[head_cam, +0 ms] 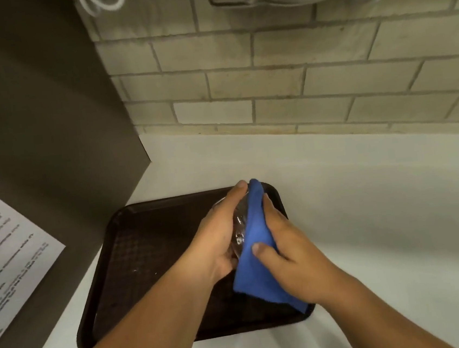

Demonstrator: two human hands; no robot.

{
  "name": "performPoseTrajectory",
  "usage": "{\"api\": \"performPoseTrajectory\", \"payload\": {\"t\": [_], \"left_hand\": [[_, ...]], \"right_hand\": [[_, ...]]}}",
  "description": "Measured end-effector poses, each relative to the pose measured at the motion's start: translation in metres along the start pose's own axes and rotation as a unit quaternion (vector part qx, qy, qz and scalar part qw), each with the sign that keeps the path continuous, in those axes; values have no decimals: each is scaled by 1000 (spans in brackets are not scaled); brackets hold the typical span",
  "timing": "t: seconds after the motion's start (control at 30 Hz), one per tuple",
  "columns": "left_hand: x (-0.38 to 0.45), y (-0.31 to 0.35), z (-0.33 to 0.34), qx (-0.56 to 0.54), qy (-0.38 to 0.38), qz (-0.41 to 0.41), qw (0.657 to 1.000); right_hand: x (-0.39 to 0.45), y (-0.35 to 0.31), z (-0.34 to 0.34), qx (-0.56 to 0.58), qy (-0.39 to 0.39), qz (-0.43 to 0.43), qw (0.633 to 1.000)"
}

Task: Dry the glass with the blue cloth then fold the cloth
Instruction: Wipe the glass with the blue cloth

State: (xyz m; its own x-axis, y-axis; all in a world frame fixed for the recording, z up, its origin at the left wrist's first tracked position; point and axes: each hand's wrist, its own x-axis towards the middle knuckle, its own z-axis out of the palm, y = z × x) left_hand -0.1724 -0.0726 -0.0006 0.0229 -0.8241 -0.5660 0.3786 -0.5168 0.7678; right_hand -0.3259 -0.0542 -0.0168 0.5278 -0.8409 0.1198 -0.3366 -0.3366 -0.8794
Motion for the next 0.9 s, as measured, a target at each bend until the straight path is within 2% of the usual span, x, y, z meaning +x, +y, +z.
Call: {"api": "performPoseTrajectory", "payload": {"t": [0.1,0.2,0.27,0.3,0.37,0.47,0.5,0.57,0.67,0.77,0.83,0.9], "left_hand": [[-5,7,-9,5,-18,-10,1000],[-11,15,-16,-17,-21,-19,999],[-10,21,-24,-45,-2,-4,999],[-10,23,-26,-52,8,2,999],[-10,24,-28,-48,10,5,999],[-11,14,-25,-47,-43,5,998],[-11,10,-24,-49,-58,13,997],[-13,6,-23,-57,-82,21,995],[-19,10,-24,-55,-98,5,994],[-17,15,-33,-80,-102,4,992],[-16,15,-37,-83,-70,7,994],[-16,13,-36,-76,-58,4,995]], "right_hand": [[21,-6,-2,63,7,22,998],[20,-2,-5,205,12,115,972],[4,0,2,219,32,172,960],[-5,-1,8,207,20,171,963],[-14,-15,24,189,-5,105,976],[3,-27,28,46,23,-13,999],[14,-30,26,12,27,-27,999],[33,-36,18,26,41,-2,999],[38,-25,7,169,70,101,978],[10,-16,19,198,63,152,966],[-6,-17,31,222,37,155,962],[-8,-21,36,208,37,122,970]]}}
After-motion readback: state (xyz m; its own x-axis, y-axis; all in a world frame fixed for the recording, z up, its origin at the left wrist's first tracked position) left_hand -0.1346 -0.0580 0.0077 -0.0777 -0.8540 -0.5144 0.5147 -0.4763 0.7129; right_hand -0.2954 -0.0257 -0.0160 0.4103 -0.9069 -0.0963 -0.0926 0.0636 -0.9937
